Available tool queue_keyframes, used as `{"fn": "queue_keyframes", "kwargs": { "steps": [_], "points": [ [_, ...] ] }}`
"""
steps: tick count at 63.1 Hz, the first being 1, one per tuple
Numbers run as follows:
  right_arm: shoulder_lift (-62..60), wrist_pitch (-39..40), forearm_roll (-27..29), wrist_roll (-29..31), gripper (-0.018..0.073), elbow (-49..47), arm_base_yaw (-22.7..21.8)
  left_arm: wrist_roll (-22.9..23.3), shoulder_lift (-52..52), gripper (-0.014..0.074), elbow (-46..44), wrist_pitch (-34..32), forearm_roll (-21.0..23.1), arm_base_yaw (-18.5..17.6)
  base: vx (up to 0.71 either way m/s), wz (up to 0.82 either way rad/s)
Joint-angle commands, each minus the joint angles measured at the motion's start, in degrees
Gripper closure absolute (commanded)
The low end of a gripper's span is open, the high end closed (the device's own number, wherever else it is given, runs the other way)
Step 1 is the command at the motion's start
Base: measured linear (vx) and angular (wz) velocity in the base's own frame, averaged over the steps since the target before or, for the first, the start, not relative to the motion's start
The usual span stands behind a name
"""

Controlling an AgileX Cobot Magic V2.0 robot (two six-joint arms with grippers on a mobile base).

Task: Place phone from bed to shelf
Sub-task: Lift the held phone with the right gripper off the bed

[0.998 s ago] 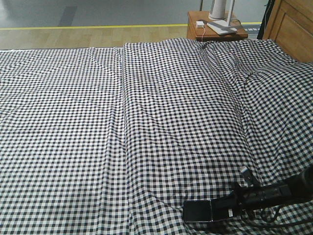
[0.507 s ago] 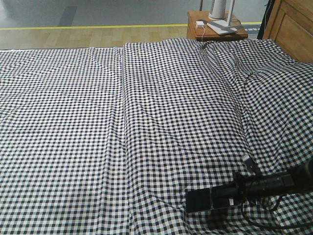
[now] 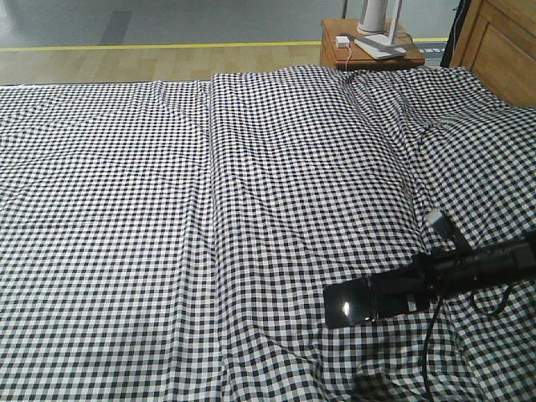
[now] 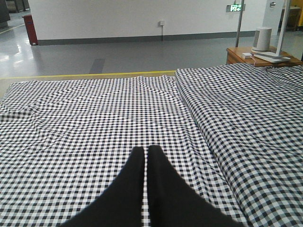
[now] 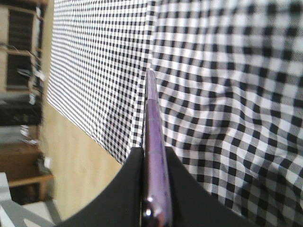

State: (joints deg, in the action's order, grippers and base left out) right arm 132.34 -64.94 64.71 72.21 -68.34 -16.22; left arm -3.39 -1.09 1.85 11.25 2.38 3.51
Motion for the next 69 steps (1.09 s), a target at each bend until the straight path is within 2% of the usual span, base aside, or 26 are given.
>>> {"fn": "queue_keyframes", "kwargs": {
  "steps": [1, 13, 47, 69],
  "points": [
    [-8.37, -8.93, -0.33, -1.67, 0.0561, -0.15, 1.15, 0.0, -0.48, 0.0595, 0.41, -3.99, 0.53, 0.02, 0.0, 0.0],
    [-18.87, -8.93, -2.85, -3.63, 0.0561, -0.15, 5.65, 0.0, -0.48, 0.0595, 0.41, -3.99, 0.53, 0.02, 0.0, 0.0],
    [-42.6, -8.89, -2.75, -7.86, 0.0561, -0.15, 18.51, 0.0, -0.48, 0.0595, 0.41, -3.99, 0.53, 0.02, 0.0, 0.0],
    [-53.01, -8.89, -2.69, -12.55, 0.0561, -0.15, 26.71, 0.0, -0.48, 0.0595, 0.41, -3.99, 0.53, 0.02, 0.0, 0.0]
  ]
}}
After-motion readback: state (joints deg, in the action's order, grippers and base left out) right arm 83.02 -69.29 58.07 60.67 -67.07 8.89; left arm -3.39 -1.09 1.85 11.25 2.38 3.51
